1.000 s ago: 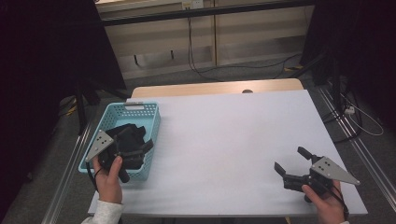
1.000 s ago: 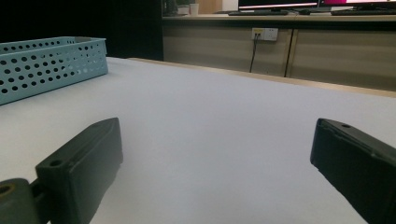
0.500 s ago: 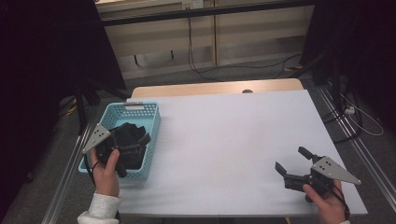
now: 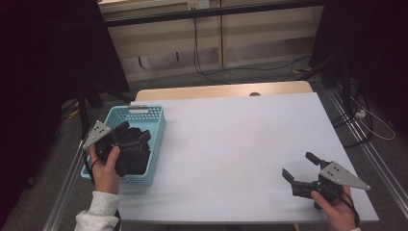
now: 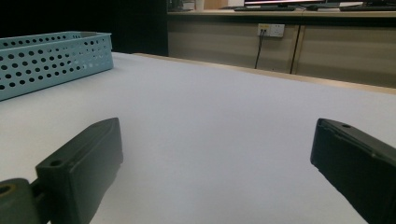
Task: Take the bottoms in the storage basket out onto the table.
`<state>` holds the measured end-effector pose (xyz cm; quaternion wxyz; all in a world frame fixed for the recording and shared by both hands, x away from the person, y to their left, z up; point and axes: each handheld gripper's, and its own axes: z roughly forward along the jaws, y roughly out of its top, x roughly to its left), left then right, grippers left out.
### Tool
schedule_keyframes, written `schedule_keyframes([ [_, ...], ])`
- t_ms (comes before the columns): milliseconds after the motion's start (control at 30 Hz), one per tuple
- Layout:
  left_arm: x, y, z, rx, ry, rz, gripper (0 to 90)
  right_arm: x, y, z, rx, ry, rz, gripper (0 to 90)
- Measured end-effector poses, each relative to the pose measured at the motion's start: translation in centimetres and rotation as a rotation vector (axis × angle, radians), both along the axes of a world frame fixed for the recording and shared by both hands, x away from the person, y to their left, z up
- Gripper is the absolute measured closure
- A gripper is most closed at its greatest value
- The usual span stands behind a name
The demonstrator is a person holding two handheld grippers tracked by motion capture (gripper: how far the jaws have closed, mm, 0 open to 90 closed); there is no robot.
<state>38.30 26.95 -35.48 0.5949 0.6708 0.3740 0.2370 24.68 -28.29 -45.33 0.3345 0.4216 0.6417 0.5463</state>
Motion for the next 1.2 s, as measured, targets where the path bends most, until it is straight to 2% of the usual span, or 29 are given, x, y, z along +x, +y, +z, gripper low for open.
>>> schedule_keyframes([
  [67,0.2,0.2,0.2,-0.007,0.001,-0.003,2.2,0.0,0.0,0.0,-0.003,0.001,0.003,1.5],
  [300,0.9,0.9,0.3,0.011,0.007,0.013,2.2,-0.1,0.0,0.0,-0.001,0.004,0.006,1.5],
  [667,2.8,2.6,0.1,0.081,0.047,0.063,2.3,-0.2,-0.1,0.0,-0.004,0.002,0.007,1.5],
  [800,3.6,3.4,-0.3,0.092,0.066,0.082,2.3,-0.2,-0.2,0.0,-0.007,0.003,0.009,1.5],
  [900,4.2,3.8,-0.9,0.13,0.079,0.074,2.3,-0.2,-0.2,0.0,-0.008,0.002,0.006,1.5],
  [933,4.6,4.0,-1.2,0.154,0.079,0.07,2.3,-0.3,-0.2,0.0,-0.007,0.003,0.005,1.4],
  [1000,4.8,4.1,-1.4,0.167,0.084,0.064,2.4,-0.3,-0.2,0.0,-0.008,0.004,0.002,1.3],
  [1067,5.2,4.3,-1.7,0.192,0.097,0.061,2.4,-0.3,-0.2,0.0,-0.007,0.004,0.001,1.3],
  [1133,5.6,4.4,-2.1,0.219,0.13,0.07,2.4,-0.3,-0.3,-0.1,-0.011,0.004,0.001,1.3],
  [1200,6.0,4.5,-2.6,0.227,0.141,0.074,2.5,-0.3,-0.2,-0.1,-0.011,0.005,0.002,1.4],
])
